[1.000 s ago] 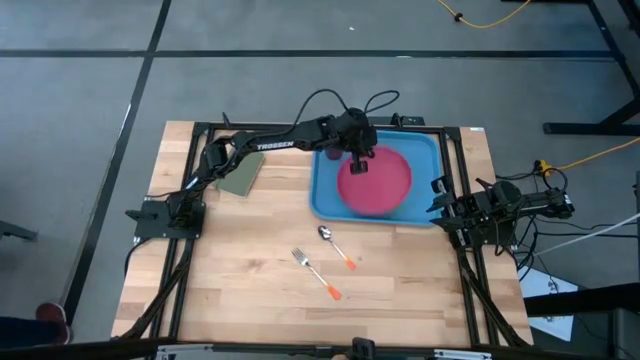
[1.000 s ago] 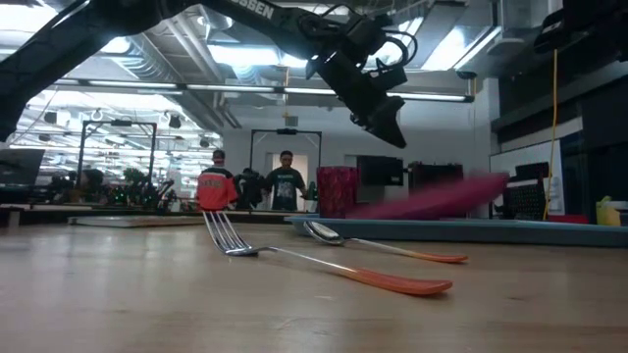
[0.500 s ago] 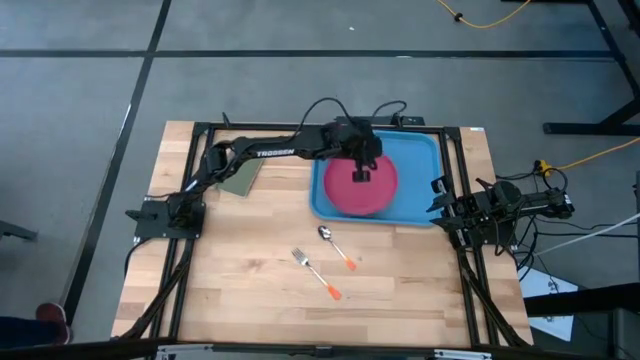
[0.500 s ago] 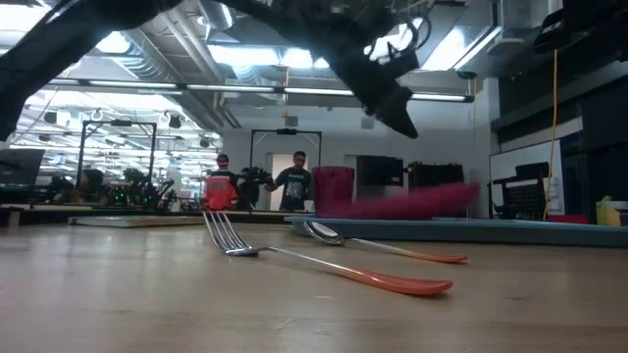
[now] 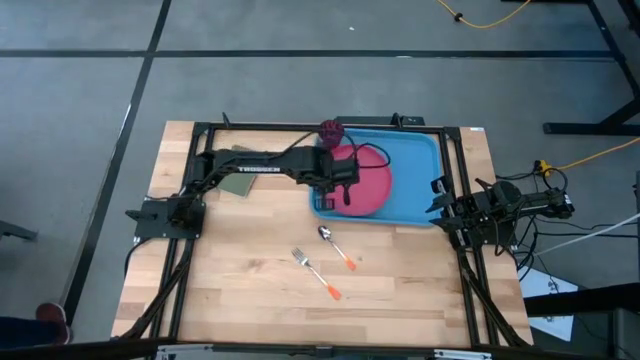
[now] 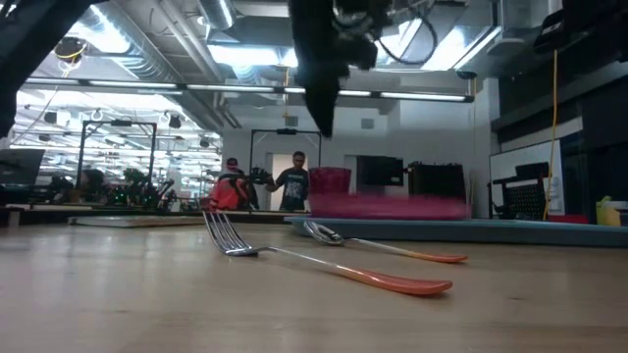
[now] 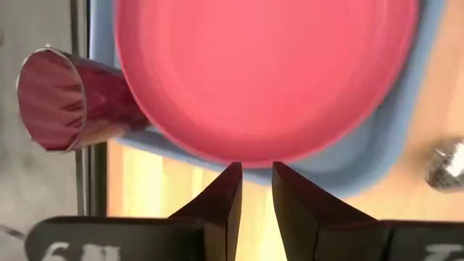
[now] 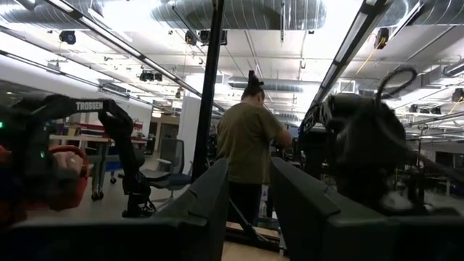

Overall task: Pick and place plate/cup/fork/spoon on tray
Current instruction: Put the pink plate on the blue tray to the bottom right of the red cup

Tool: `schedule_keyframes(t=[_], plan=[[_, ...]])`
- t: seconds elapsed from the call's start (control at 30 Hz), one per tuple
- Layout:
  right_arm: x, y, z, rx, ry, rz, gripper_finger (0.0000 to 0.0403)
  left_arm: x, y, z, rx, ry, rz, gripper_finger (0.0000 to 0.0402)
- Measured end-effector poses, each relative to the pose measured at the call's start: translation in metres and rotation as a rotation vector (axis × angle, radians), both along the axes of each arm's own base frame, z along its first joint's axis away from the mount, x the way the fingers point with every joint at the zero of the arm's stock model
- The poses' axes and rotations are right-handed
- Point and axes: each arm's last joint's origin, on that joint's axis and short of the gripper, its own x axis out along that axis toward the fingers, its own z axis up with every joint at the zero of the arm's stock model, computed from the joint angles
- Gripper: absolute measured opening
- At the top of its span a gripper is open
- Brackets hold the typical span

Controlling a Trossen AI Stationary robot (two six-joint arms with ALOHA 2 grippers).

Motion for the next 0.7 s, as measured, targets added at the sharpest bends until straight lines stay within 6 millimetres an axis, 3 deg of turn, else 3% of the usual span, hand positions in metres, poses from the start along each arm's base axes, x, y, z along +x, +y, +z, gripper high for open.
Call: schedule_keyframes(t=[0.2, 0.43, 0.7], plan=[[0.001, 0.0, -0.001, 0.016, 0.019, 0.009, 0.0108, -0.009, 0.011, -0.044, -0.003, 0.099, 0.054, 0.007], [0.001, 0.0, -0.002, 0.016, 0.033, 0.01, 0.0108, -0.025, 0.049, -0.076, -0.024, 0.148, 0.164, 0.007], [0.001, 0.0, -0.003, 0.015, 0.039, 0.01, 0.0108, -0.029, 0.074, -0.086, -0.069, 0.099, 0.169, 0.007]])
